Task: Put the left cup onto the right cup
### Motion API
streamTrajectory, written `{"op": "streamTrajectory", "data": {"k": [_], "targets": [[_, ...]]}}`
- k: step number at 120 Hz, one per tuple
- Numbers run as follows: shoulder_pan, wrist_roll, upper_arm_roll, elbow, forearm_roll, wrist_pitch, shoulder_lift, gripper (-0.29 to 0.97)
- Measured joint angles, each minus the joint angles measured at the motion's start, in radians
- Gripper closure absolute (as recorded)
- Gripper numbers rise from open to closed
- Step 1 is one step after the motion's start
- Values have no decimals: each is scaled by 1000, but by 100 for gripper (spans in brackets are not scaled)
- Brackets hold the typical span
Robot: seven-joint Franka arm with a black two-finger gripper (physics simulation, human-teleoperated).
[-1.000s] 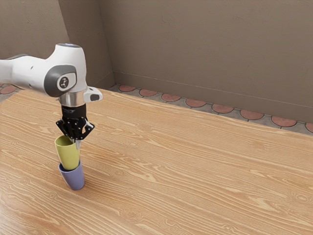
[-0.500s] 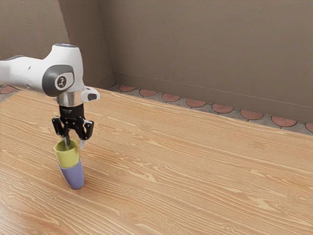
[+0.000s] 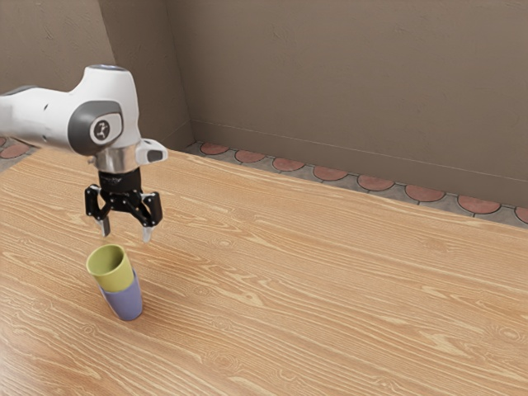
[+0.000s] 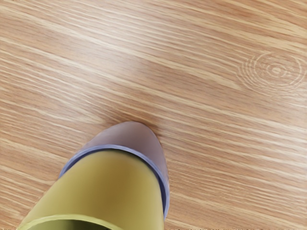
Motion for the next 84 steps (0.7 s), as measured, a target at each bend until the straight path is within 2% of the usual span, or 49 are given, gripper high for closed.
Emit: {"op": "streamTrajectory", "data": {"k": [29, 66, 84], "targets": [[-31, 0, 11, 27, 1, -32, -7, 1], [-210, 22, 169, 73, 11, -57, -10, 0], [-266, 45, 211, 90, 16, -64, -8, 0]]}}
